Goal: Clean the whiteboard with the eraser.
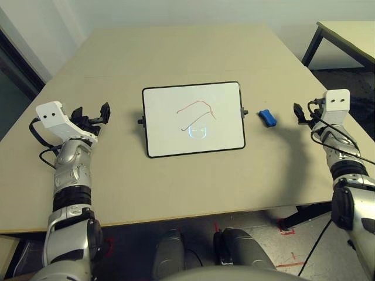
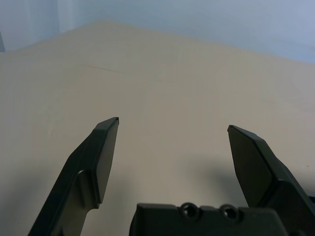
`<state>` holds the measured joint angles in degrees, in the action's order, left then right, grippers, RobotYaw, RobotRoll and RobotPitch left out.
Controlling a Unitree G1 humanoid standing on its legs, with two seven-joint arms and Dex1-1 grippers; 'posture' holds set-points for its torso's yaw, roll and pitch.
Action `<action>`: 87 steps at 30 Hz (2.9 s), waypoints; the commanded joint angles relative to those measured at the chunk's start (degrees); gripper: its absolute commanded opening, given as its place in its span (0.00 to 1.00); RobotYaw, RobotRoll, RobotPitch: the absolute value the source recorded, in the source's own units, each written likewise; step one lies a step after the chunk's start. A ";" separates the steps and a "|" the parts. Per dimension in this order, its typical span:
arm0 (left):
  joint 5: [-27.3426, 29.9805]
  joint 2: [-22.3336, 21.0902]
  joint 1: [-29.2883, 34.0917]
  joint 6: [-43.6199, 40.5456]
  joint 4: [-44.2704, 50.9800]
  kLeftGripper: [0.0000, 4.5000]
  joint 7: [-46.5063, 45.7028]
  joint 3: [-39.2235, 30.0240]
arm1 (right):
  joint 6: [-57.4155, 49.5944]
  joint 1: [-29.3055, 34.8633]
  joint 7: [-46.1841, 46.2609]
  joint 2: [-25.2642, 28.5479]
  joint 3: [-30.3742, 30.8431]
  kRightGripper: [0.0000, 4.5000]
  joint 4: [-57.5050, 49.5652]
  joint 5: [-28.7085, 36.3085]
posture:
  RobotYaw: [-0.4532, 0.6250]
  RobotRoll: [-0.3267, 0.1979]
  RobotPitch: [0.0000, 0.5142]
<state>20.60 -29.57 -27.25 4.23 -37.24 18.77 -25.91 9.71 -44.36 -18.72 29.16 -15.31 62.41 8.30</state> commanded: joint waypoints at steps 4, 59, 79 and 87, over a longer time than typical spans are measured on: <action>5.46 -5.86 2.18 -15.49 19.60 1.00 9.88 3.86 | -18.79 5.67 -8.99 -2.50 6.14 0.99 -23.25 2.39 | 0.38 0.62 0.11; 5.04 -8.13 -2.86 -38.39 35.82 1.00 30.14 23.78 | -51.10 -0.39 -17.44 0.29 18.32 0.15 -50.83 0.65 | 0.36 0.62 0.10; 1.69 -6.18 -5.19 -38.49 35.01 1.00 33.17 27.96 | -61.18 -0.82 -25.10 -2.36 40.49 0.14 -59.99 -2.01 | 0.38 0.62 0.13; 2.01 -5.90 -4.25 -39.55 36.78 1.00 32.14 27.34 | -54.39 -8.18 -22.97 -5.41 39.25 0.14 -48.07 -6.62 | 0.39 0.62 0.12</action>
<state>22.81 -35.46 -32.18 -34.63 -1.61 51.21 1.36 -45.16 -52.70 -42.78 23.98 23.83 11.97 3.31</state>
